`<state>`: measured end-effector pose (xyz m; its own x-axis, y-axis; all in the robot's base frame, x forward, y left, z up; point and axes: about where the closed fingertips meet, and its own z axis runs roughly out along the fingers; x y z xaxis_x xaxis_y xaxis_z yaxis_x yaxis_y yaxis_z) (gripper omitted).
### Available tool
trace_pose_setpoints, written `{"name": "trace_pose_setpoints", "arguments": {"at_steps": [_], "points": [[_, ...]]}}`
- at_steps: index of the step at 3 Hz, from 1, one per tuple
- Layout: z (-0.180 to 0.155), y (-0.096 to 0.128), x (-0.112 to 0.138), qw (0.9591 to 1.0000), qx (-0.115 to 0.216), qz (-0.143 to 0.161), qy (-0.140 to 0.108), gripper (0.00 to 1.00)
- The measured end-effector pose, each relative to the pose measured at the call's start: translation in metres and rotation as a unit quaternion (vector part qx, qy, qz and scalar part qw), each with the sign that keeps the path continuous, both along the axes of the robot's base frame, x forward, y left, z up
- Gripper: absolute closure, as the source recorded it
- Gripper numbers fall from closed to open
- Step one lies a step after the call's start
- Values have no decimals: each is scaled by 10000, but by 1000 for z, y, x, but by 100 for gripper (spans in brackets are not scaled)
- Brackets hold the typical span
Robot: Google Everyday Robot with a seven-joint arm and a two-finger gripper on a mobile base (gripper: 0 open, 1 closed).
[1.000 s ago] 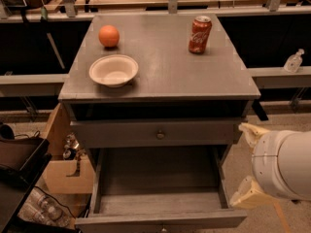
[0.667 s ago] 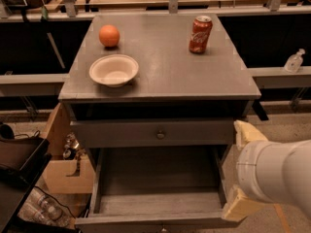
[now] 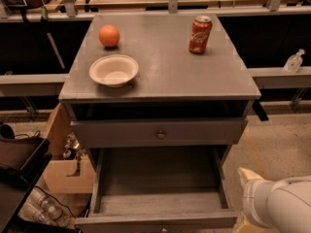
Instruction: Close middle drawer
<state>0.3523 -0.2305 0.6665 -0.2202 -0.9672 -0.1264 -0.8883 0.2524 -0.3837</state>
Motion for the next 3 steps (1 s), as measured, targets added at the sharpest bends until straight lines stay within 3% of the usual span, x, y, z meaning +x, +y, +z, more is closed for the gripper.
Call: {"name": "trace_pose_setpoints", "arguments": {"at_steps": [1, 3], "points": [[-47, -23, -17, 9994, -219, 16, 254, 41], [-136, -14, -50, 9965, -181, 351, 732, 87]]}}
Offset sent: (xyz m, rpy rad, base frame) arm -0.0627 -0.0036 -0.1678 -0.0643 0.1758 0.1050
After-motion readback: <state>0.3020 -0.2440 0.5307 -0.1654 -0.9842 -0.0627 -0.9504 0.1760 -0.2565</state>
